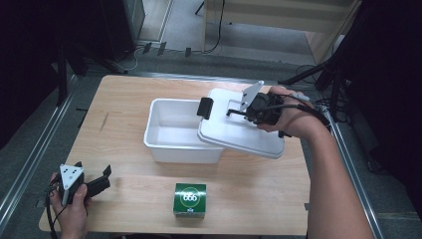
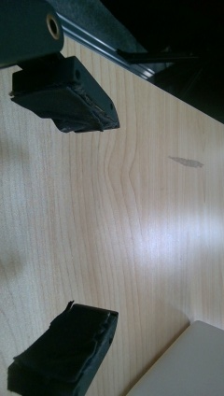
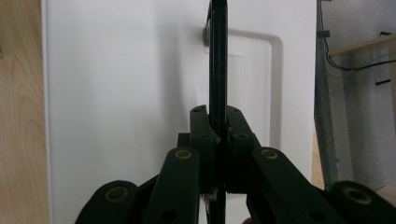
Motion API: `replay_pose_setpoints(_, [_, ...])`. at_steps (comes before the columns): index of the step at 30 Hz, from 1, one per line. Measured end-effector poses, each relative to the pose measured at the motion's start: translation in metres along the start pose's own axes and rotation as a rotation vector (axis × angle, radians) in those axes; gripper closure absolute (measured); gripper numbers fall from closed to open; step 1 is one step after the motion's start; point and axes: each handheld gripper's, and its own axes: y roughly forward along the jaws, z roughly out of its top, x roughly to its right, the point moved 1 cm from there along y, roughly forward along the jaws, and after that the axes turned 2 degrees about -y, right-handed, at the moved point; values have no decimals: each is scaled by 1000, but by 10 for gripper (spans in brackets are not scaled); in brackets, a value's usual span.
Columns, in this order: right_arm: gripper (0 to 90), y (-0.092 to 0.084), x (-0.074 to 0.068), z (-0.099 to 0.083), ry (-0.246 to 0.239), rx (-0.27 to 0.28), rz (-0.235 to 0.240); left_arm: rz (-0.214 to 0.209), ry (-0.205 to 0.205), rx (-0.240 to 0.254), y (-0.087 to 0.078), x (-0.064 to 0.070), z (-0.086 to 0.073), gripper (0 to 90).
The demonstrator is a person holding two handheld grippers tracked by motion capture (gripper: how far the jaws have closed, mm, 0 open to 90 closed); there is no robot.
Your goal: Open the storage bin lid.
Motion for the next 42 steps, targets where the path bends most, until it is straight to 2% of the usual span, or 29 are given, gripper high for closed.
replay_pose_setpoints(11, [850, -5, -5, -47, 63, -13, -14, 0, 0, -1, 0, 0, 0, 83])
replay_pose_setpoints(17, [850, -9, -7, -67, 102, -24, -21, 0, 4, -2, 0, 0, 0, 83])
replay_pose_setpoints(24, [851, -7, -12, -85, 124, -32, -25, 1, 0, 1, 0, 0, 0, 84])
replay_pose_setpoints(35, [850, 9, -23, -111, 162, -53, -17, 5, 2, 4, 0, 1, 0, 83])
replay_pose_setpoints(42, [850, 30, -34, -124, 179, -50, -5, 6, 8, 5, -1, 1, 0, 83])
